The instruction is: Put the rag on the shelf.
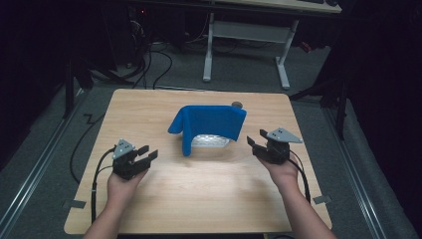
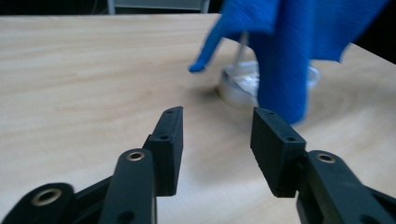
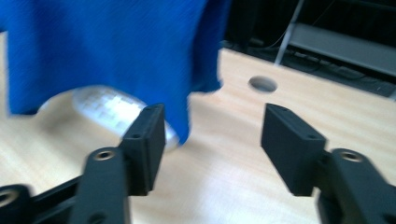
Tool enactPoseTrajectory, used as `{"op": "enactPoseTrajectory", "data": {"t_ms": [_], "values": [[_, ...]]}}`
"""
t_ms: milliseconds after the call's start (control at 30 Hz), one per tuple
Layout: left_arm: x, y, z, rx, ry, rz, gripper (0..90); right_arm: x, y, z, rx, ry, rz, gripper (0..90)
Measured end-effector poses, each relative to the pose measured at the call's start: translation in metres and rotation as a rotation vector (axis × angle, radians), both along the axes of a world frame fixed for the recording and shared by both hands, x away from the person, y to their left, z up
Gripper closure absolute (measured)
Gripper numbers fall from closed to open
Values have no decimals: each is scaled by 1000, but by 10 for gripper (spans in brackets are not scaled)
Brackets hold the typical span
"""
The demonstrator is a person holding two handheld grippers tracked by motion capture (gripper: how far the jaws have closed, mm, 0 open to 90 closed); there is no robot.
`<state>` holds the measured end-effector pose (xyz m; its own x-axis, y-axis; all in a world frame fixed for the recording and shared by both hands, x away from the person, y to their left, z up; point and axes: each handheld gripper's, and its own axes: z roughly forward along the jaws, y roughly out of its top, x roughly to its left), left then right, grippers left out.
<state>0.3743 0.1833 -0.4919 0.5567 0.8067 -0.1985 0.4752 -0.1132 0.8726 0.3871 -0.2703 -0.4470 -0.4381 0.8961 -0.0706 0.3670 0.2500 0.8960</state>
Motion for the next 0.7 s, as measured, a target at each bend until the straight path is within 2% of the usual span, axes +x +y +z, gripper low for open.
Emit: {"op": "enactPoseTrajectory", "data": {"t_ms": [67, 133, 233, 267, 333, 367, 400, 433, 467, 500, 600, 700], "values": [[-15, -1, -4, 1, 14, -16, 516, -14, 1, -5, 14, -25, 11, 380], [-33, -3, -10, 22, 13, -34, 492, -28, 3, -10, 28, -12, 19, 358], [-54, -4, -19, 22, 21, -48, 450, -47, 7, -21, 39, -6, 33, 337], [-60, -5, -22, 22, 29, -52, 444, -53, 8, -24, 40, 0, 31, 333], [-71, -10, -25, 35, 71, -70, 429, -67, 11, -33, 37, 16, 30, 306], [-78, -12, -27, 40, 76, -84, 417, -76, 12, -38, 25, 21, 21, 291], [-84, -15, -30, 53, 77, -93, 417, -99, 13, -53, 15, 4, -9, 314], [-88, -18, -33, 76, 87, -101, 417, -99, 13, -53, 15, 4, -9, 314], [-88, -22, -35, 98, 103, -109, 404, -107, 14, -64, -6, 78, 27, 281], [-88, -24, -35, 107, 109, -118, 404, -107, 14, -64, -6, 78, 27, 281], [-84, -28, -37, 118, 104, -120, 399, -105, 15, -68, -61, 79, 25, 296], [-83, -28, -38, 120, 111, -117, 393, -100, 14, -67, -45, 76, 20, 284]]}}
